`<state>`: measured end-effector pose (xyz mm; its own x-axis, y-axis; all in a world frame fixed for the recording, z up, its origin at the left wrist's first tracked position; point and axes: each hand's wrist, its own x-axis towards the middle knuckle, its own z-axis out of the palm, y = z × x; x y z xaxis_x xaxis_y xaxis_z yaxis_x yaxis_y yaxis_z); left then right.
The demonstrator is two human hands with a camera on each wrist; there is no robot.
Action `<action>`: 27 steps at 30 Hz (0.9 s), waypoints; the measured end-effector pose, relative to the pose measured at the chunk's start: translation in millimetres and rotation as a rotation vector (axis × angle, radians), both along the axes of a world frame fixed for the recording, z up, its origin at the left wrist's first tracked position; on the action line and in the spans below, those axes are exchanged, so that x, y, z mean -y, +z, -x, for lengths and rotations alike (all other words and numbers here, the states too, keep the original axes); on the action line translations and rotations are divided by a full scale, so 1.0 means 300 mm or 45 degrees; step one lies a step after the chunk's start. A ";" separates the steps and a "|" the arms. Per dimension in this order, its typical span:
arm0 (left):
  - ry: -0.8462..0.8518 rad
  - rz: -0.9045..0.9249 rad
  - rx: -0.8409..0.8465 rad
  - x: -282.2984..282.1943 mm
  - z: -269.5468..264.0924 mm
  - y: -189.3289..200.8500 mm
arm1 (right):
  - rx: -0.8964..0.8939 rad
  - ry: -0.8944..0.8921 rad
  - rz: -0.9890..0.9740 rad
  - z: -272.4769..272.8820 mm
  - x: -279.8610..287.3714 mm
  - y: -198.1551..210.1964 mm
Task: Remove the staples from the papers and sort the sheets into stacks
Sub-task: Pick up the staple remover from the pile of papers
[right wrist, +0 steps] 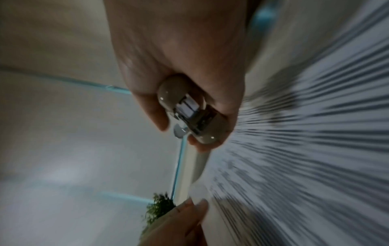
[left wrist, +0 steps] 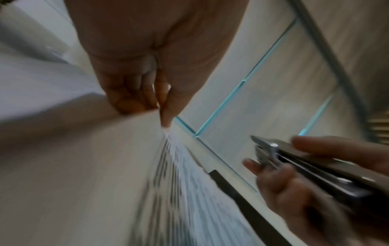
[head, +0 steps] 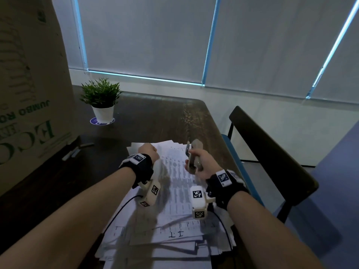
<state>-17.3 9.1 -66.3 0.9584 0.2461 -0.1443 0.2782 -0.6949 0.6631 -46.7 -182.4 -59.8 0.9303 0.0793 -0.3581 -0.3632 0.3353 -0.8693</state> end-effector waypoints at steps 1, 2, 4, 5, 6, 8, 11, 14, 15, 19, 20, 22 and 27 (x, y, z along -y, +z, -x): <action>-0.051 0.064 -0.014 0.010 0.009 0.003 | 0.086 0.062 0.172 -0.003 0.000 0.031; -0.100 0.099 -0.040 0.022 0.026 0.005 | 0.163 0.145 0.351 -0.004 -0.001 0.057; -0.166 0.073 -0.079 0.033 0.059 -0.010 | 0.257 0.327 0.713 -0.002 -0.006 0.088; -0.200 -0.016 -0.071 0.034 0.069 -0.021 | 0.276 0.409 0.877 0.000 -0.010 0.086; -0.242 -0.151 -0.054 0.034 0.078 -0.030 | 0.291 0.491 0.999 0.010 -0.019 0.081; -0.378 -0.436 -0.073 0.035 0.085 -0.053 | 0.380 0.643 1.261 0.028 -0.037 0.053; -0.550 -0.732 -0.183 0.051 0.100 -0.091 | 0.547 0.836 1.775 0.042 -0.059 0.006; -0.552 -0.799 -0.280 0.048 0.105 -0.133 | 0.664 0.859 1.888 0.053 -0.083 -0.005; -0.547 -0.797 -0.288 0.044 0.100 -0.149 | 0.661 0.851 1.897 0.058 -0.088 -0.002; -0.534 -0.809 -0.301 0.049 0.081 -0.175 | 0.623 0.889 1.925 0.061 -0.085 0.006; -0.527 -0.811 -0.311 0.052 0.082 -0.178 | 0.605 0.893 1.922 0.057 -0.082 0.004; -0.533 -0.830 -0.328 0.052 0.080 -0.180 | 0.607 0.905 1.927 0.049 -0.082 -0.008; -0.568 -0.881 -0.367 0.053 0.077 -0.182 | 0.747 0.966 2.098 0.030 -0.104 -0.053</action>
